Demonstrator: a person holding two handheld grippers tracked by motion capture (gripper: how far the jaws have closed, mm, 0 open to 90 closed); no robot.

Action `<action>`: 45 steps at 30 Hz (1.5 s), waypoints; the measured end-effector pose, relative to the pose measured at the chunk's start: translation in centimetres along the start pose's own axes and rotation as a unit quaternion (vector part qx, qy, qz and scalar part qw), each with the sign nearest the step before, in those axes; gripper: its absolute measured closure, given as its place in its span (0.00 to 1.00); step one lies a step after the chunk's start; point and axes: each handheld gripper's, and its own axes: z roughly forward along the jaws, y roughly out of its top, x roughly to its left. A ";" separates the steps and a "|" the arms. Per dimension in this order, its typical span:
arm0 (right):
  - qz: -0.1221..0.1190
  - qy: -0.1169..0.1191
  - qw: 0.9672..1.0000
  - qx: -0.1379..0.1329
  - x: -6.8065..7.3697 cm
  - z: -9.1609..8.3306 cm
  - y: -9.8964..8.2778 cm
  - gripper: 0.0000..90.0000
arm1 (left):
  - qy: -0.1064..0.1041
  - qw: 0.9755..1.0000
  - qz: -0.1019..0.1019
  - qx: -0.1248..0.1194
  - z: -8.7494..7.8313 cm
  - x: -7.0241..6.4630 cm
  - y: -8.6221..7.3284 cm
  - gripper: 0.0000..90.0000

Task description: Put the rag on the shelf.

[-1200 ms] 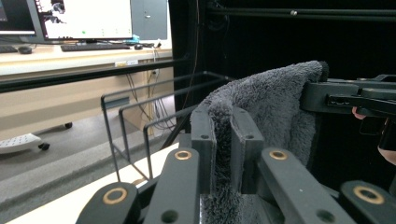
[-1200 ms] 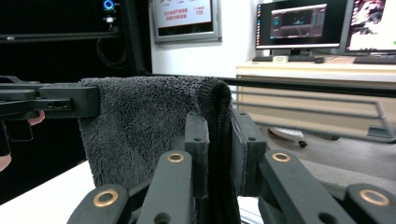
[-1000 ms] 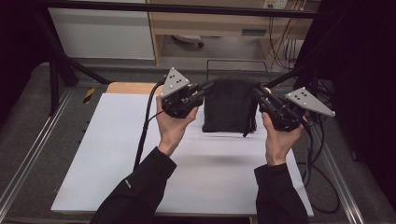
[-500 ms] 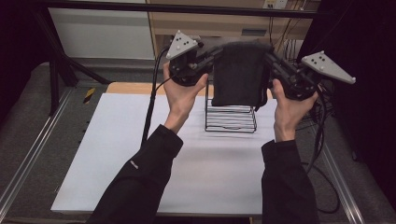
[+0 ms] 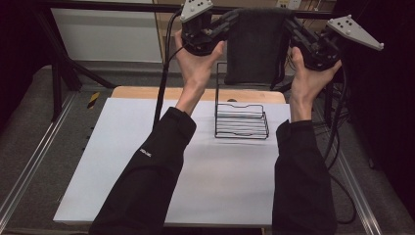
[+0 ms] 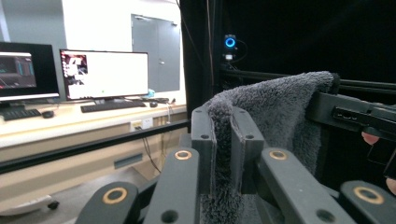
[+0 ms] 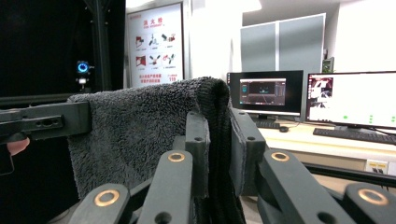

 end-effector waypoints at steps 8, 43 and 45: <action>0.000 0.001 1.000 0.023 -1.1 2.0 -1.3 0.89 | 0.011 1.000 -0.003 0.018 1.5 1.5 -1.6 0.91; -0.020 0.031 0.997 0.070 -1.5 -2.9 -9.1 0.88 | -0.037 0.994 0.072 0.071 -1.0 -0.6 -8.3 0.91; -0.025 0.031 0.997 0.066 -1.3 -3.3 -9.5 0.88 | -0.037 0.994 0.073 0.070 -1.3 -0.9 -8.6 0.91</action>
